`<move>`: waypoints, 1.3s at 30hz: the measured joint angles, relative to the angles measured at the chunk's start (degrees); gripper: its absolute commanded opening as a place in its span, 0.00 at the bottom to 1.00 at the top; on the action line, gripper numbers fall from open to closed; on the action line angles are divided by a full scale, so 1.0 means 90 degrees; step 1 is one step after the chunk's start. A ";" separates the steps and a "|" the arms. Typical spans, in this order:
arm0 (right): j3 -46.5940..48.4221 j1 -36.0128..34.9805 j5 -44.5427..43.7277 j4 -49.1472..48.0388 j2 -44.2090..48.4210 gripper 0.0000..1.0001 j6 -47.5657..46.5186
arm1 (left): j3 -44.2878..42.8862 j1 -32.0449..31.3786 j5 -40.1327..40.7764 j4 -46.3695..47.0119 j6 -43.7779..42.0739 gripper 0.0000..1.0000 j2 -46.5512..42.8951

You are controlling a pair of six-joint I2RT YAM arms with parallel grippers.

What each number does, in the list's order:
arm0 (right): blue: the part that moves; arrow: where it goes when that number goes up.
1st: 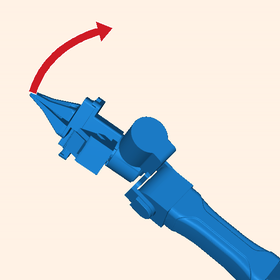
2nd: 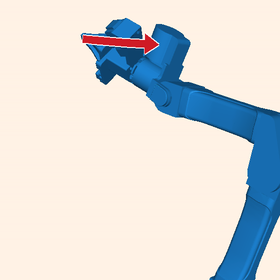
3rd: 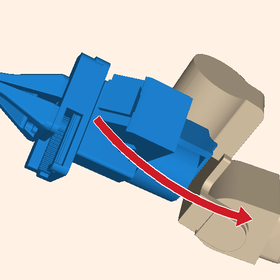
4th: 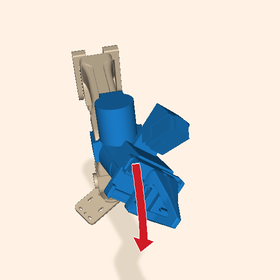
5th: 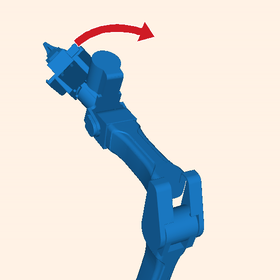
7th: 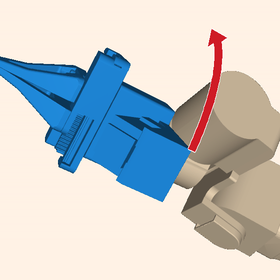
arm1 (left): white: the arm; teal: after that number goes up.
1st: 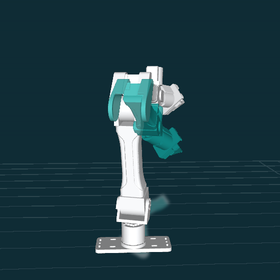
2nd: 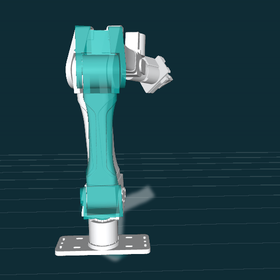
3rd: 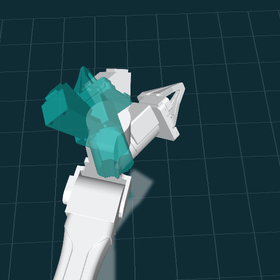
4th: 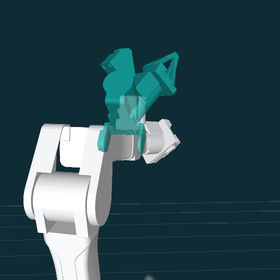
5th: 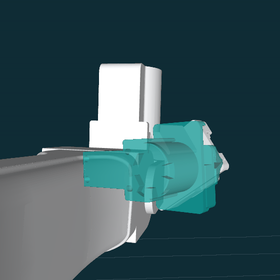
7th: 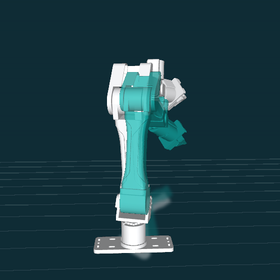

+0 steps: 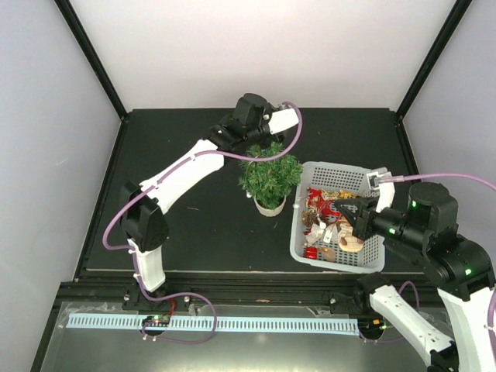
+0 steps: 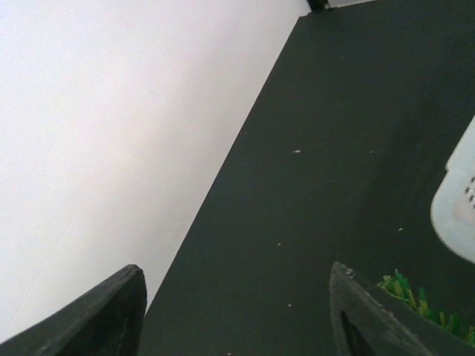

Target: Decorate the small christmas tree

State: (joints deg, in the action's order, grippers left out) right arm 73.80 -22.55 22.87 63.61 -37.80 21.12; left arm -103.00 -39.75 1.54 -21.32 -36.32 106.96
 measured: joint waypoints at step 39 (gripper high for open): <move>-0.0578 -0.0068 0.1715 -0.0954 -0.0041 0.01 0.0447 | -0.0238 0.0651 -0.0214 -0.0044 0.0648 0.99 -0.0512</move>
State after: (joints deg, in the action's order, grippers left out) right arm 68.60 -23.16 38.30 55.02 -38.17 25.15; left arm -105.14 -33.89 -0.38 -21.71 -30.48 102.35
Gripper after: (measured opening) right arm 0.020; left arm 0.990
